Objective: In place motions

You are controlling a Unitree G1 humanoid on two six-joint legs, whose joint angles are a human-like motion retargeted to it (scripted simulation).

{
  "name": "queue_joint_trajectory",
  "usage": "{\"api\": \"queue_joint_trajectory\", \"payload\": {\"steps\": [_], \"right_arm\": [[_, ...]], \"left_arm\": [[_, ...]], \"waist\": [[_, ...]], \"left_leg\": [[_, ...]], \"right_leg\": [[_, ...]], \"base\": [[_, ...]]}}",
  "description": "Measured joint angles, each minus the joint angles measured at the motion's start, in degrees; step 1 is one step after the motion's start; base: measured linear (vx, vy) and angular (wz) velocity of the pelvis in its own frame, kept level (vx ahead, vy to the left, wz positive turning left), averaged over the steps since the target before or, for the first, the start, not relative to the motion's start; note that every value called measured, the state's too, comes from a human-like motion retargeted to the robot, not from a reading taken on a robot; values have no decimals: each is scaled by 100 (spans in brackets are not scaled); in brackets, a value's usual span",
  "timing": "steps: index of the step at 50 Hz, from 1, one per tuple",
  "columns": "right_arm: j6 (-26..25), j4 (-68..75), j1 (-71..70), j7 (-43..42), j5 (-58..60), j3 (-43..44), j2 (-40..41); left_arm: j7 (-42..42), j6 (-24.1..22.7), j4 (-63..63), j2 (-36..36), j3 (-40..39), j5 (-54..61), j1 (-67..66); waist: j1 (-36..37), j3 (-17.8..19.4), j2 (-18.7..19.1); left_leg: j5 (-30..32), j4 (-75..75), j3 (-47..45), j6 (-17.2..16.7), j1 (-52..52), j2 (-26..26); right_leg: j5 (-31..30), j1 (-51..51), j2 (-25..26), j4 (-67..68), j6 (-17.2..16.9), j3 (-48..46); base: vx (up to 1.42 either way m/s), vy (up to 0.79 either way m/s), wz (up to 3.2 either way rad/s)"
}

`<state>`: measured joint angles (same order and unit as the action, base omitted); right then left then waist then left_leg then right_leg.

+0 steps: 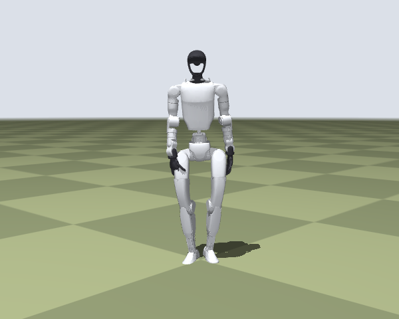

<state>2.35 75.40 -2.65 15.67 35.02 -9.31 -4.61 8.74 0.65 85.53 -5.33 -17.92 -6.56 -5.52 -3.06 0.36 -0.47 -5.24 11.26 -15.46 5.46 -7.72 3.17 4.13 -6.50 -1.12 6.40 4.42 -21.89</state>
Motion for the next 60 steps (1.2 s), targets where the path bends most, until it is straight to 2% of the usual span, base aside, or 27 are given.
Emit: {"api": "queue_joint_trajectory", "payload": {"steps": [3,5,15,18,25,27,30,32,35,37,39,40,42,45,47,50,53,58,60], "right_arm": [[-72,165,79,-38,70,-78,32],[-87,257,138,-108,3,-38,28],[-217,760,331,-173,-113,65,-134],[-220,778,392,-152,-150,78,-136],[-213,731,338,-103,9,-50,-239],[-205,701,297,-120,30,-31,-291],[-190,640,261,-140,1,78,-394],[-179,640,296,-164,-29,188,-489],[-240,741,354,-227,-58,414,-586],[-299,781,415,-284,-81,516,-619],[-297,791,469,-303,-122,591,-649],[-287,790,494,-303,-138,616,-661],[-287,784,595,-320,-105,716,-677],[-300,805,724,-374,-44,900,-667],[-300,818,788,-388,-53,1007,-657],[-293,858,804,-389,-118,1034,-670],[-333,860,654,-348,-5,922,-673],[-234,540,441,-302,279,742,-439],[-49,384,444,-266,409,738,-330]], "left_arm": [[6,6,-16,2,-82,-28,26],[4,4,-61,-36,-13,-13,105],[-15,-70,-560,-387,475,-452,266],[-4,-87,-611,-363,417,-470,224],[40,-113,-539,-136,8,-243,25],[63,-98,-483,-126,-57,-215,-18],[60,-54,-424,-138,-122,-199,-38],[73,-41,-393,-145,-175,-182,-39],[61,-25,-291,-170,-276,-124,45],[13,-38,-302,-189,-313,20,100],[-7,-48,-315,-255,-297,149,200],[-10,-45,-318,-292,-291,180,252],[-39,-35,-342,-368,-259,165,354],[-92,-45,-377,-396,-173,164,435],[-113,-50,-368,-360,-140,215,477],[-147,-72,-358,-250,-216,275,479],[-157,-111,-393,-137,-404,332,326],[-159,-74,-163,-94,-833,425,-35],[-161,-71,-10,-103,-918,482,-167]], "waist": [[-282,-106,137],[-328,-8,126],[109,-37,50],[13,-23,50],[105,82,-38],[209,124,-48],[412,197,-64],[711,140,-123],[769,34,-98],[601,33,-154],[376,7,-186],[279,-21,-197],[131,-193,-248],[63,-370,-272],[53,-422,-244],[199,-454,-262],[577,-427,-432],[819,-438,-691],[662,-558,-571]], "left_leg": [[32,-155,448,-149,31,-38],[75,-215,440,-122,103,-26],[73,-190,635,-204,36,-22],[192,-158,1268,-246,-63,71],[557,-154,2877,-401,-257,484],[690,-171,3344,-526,-301,617],[628,-146,3801,-770,-391,809],[484,-172,3635,-780,-549,864],[32,-228,2964,-568,-849,667],[-419,-277,1653,-265,-935,362],[-813,-229,183,-168,-958,10],[-970,-187,-498,-172,-945,-158],[-1189,-43,-2441,-348,-792,-584],[-1010,-28,-3890,-549,-555,-779],[-560,-175,-4038,-563,-509,-696],[153,-439,-3736,-488,-506,-459],[218,-466,-3450,-335,-529,-285],[-10,-341,-3405,-502,-376,-228],[-48,-460,-3296,-428,-297,-277]], "right_leg": [[39,-59,114,91,-28,25],[14,28,126,84,-31,-15],[278,32,119,461,-257,221],[368,-75,115,718,-259,394],[530,-370,312,1188,-271,2368],[639,-379,279,1280,-266,2317],[840,-196,31,1191,-107,1402],[929,57,-245,975,-160,649],[1005,194,-548,908,-374,-390],[1032,529,-580,586,-456,-1195],[1056,846,-597,317,-585,-2174],[1061,963,-609,224,-661,-2593],[1072,1166,-653,86,-860,-3626],[1047,1445,-540,-120,-1054,-4828],[1043,1597,-366,-233,-1184,-5307],[1066,1776,-243,-268,-1364,-5751],[1096,1892,-329,-227,-1400,-5804],[889,2165,-401,-195,-1366,-5590],[554,2268,-359,0,-1147,-5438]], "base": [[4,-9,-15],[-3,-10,1],[4,-7,17],[7,-8,166],[6,0,210],[-2,3,239],[-6,7,248],[-4,6,230],[-6,1,346],[-10,-11,432],[-9,-12,420],[-4,-13,414],[2,-16,427],[8,-11,352],[7,-9,293],[5,-5,191],[4,-8,46],[9,-17,4],[18,-20,68]]}}
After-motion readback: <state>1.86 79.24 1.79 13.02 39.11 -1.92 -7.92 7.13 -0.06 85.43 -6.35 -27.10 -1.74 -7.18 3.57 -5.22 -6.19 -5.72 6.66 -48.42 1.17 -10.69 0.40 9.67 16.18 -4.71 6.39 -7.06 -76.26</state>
